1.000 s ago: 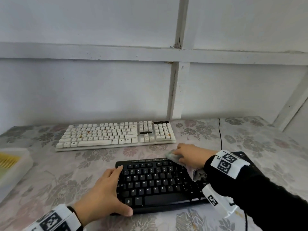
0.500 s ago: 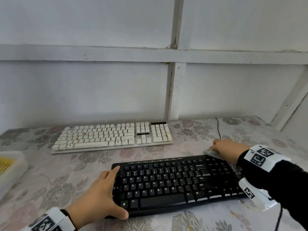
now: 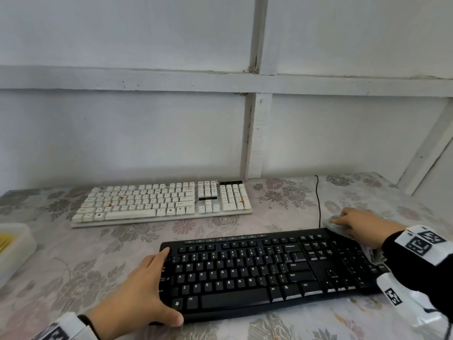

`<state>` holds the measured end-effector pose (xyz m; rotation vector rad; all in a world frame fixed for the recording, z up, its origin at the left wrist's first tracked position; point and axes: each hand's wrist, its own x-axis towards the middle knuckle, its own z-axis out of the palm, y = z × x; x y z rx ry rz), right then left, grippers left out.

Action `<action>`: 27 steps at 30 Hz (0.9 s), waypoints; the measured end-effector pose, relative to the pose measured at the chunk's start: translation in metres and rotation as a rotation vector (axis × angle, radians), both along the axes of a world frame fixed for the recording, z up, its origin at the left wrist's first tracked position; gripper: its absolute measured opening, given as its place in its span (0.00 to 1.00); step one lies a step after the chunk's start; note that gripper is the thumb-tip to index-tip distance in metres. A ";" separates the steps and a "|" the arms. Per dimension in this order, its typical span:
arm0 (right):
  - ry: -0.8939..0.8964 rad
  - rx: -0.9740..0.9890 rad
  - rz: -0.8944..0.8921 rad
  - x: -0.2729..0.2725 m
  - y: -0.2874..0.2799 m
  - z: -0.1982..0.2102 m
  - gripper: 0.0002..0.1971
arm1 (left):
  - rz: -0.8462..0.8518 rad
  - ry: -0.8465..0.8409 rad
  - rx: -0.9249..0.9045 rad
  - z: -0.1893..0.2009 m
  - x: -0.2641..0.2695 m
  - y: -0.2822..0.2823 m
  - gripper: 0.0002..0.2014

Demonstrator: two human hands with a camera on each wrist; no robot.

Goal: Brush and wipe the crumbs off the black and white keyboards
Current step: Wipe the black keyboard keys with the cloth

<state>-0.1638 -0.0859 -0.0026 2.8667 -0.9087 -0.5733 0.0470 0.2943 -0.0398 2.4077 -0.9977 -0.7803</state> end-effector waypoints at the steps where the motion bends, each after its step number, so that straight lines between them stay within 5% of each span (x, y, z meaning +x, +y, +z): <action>1: 0.027 -0.013 -0.015 -0.002 -0.003 0.000 0.19 | 0.000 0.000 -0.002 0.000 0.000 0.000 0.64; 8: -0.012 -0.059 -0.125 0.014 -0.009 0.005 0.18 | -0.020 0.013 -0.034 -0.006 0.003 0.005 0.67; 12: -0.280 0.245 0.050 0.058 0.070 0.030 0.21 | -0.036 -0.043 0.000 -0.006 0.006 0.007 0.70; 16: -0.325 0.457 0.284 0.115 0.163 0.033 0.20 | -0.071 -0.006 -0.035 -0.007 0.009 0.011 0.66; 22: -0.132 0.237 0.526 0.172 0.242 0.004 0.17 | -0.101 0.085 -0.141 -0.004 0.011 0.016 0.50; 27: 0.013 0.077 0.519 0.170 0.245 0.007 0.17 | -0.120 0.062 -0.104 -0.005 0.013 0.017 0.57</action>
